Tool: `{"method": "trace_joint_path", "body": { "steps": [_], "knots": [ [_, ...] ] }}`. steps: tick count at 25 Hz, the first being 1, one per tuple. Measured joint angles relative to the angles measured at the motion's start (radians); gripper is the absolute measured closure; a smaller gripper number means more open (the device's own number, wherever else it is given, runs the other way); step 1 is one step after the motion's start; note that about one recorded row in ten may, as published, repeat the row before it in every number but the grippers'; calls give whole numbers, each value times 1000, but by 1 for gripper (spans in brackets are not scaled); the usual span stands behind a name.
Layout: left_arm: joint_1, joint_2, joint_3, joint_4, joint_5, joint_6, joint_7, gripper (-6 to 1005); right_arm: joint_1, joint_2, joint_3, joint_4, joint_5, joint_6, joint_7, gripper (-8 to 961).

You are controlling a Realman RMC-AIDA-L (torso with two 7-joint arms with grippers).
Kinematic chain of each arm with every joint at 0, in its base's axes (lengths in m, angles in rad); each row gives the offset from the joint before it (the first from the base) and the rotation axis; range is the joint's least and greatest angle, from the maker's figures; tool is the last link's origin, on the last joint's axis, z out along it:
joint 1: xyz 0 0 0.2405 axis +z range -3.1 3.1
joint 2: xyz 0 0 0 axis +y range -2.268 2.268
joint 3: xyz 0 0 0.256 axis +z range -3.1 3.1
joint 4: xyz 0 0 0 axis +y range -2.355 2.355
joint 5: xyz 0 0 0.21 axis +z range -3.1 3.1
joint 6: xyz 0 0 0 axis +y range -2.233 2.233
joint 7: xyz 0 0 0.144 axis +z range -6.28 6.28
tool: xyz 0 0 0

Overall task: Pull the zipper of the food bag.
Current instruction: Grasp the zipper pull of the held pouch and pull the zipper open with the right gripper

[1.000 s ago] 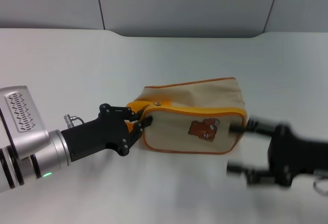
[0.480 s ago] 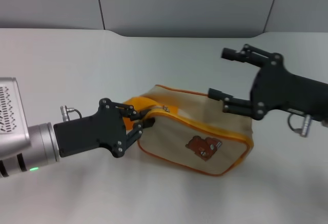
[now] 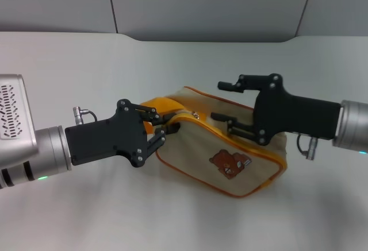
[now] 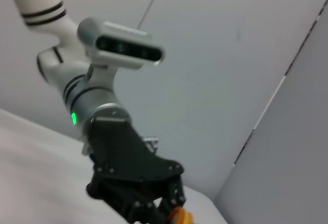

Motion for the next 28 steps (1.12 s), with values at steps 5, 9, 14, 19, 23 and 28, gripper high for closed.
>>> {"method": "trace_joint_path", "body": {
  "steps": [5,9,14,19,23,28],
  "knots": [
    [-9,-1,0,1,0,0,0,898,15,3,-39,17,1,26,-47,453],
    [-14,0,0,2,0,0,0,900,35,4,-72,50,2,43,-74,479],
    [-18,-2,0,1,-2,5,0,900,42,4,-87,65,3,45,-75,483],
    [-18,0,0,1,-6,9,0,901,39,4,-88,70,5,41,-75,521],
    [-18,0,-3,1,-8,10,0,902,36,4,-89,70,5,42,-76,606],
    [-16,-1,-4,1,-9,24,0,902,33,4,-90,70,4,45,-70,760]
  ]
}}
